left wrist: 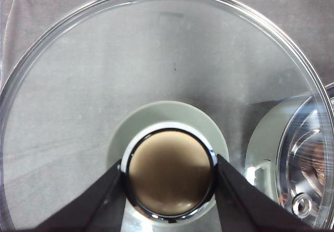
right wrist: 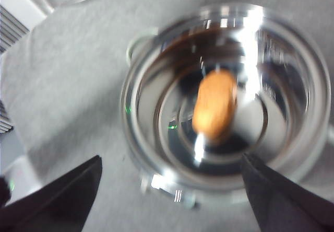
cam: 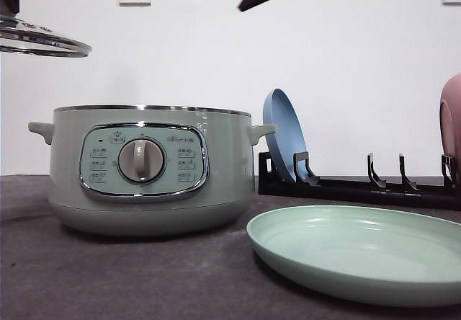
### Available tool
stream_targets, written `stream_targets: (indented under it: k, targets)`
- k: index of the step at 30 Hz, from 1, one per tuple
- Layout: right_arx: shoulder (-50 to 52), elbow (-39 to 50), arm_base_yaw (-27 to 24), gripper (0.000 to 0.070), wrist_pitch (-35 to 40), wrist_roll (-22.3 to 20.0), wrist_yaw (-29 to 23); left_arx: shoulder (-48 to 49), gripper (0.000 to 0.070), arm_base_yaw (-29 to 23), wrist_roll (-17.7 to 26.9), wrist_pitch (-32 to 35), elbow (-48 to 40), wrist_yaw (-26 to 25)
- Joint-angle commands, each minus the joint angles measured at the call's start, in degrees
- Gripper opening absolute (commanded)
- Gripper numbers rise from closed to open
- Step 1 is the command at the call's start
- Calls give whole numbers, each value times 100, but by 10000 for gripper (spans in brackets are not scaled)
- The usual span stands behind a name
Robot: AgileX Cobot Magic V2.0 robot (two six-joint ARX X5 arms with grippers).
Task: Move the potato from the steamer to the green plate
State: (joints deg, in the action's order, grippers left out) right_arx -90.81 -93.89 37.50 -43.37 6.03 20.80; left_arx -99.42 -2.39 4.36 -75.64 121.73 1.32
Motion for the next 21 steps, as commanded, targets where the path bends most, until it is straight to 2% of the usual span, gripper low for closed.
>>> stream_targets:
  k: [1,8,15,21]
  targets:
    - [-458,-443,52,538,-38,-45,-22,52,1,-22,-57,192,262,-7]
    - [-1733,-1597,84,538,-85,-44,-78,51,1,-22,-59,198,262,-7]
    - [-2706,-2306,228,538,-68,-47,-534,52,1,-22,-59,202,262,-7]
    - [-3318,-2578,377,538,-31,-71,-976,50,1,-22,-75,203,262,-7]
